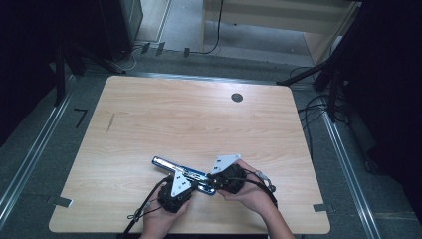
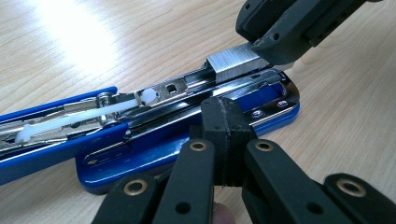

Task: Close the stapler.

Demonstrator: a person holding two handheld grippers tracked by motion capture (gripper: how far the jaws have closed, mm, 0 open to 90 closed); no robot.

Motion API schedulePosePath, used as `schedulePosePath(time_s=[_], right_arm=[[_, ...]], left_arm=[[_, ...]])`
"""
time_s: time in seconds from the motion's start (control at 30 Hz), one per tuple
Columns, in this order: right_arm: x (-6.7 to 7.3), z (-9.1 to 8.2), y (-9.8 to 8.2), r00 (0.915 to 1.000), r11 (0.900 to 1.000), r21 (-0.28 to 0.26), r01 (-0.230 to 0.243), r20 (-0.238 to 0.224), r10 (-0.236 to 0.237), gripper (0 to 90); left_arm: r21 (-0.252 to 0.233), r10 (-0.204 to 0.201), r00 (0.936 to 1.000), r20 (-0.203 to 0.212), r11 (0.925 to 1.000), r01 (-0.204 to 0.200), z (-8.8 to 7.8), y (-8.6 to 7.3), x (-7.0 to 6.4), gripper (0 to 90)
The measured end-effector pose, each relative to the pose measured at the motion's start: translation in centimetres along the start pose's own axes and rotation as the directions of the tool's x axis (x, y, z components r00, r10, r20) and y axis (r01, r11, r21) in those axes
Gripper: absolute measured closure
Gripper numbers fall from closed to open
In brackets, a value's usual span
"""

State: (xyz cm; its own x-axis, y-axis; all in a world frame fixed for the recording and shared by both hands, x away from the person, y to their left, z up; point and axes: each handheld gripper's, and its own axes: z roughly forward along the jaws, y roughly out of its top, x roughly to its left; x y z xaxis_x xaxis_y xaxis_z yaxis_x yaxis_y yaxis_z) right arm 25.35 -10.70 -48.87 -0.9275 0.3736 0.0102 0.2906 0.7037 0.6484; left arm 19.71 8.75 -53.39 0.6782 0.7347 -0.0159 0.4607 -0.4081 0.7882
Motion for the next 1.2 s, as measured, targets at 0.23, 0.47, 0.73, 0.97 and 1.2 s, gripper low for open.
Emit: schedulePosePath(time_s=[0.23, 0.47, 0.73, 0.97, 1.2], right_arm=[[0.07, 0.16, 0.12, 1.0000, 1.000, 0.007, 0.007, 0.002, -0.007, 79.9], [0.06, 0.00, 0.08, 1.0000, 1.000, -0.003, 0.001, 0.005, -0.001, 79.8], [-0.06, -0.06, -0.05, 1.0000, 1.000, -0.001, -0.002, 0.004, 0.002, 79.9], [-0.06, 0.01, -0.05, 1.0000, 1.000, 0.004, -0.001, 0.004, 0.001, 79.8], [0.09, 0.29, 0.01, 0.9999, 1.000, 0.012, 0.007, 0.011, -0.007, 79.9]], left_arm=[[0.000, 0.000, 1.0000, 0.000, 1.0000, 0.000, 0.00, 0.00, 0.01, 90.0], [0.002, 0.002, 1.0000, 0.000, 1.0000, -0.002, -0.01, 0.00, 0.03, 90.0], [0.000, 0.000, 1.0000, 0.000, 1.0000, 0.000, 0.00, 0.00, 0.00, 90.0], [0.000, -0.001, 1.0000, 0.000, 1.0000, 0.001, 0.00, 0.00, 0.00, 90.0], [0.001, 0.000, 1.0000, 0.000, 1.0000, 0.000, 0.00, 0.00, 0.01, 90.0]])
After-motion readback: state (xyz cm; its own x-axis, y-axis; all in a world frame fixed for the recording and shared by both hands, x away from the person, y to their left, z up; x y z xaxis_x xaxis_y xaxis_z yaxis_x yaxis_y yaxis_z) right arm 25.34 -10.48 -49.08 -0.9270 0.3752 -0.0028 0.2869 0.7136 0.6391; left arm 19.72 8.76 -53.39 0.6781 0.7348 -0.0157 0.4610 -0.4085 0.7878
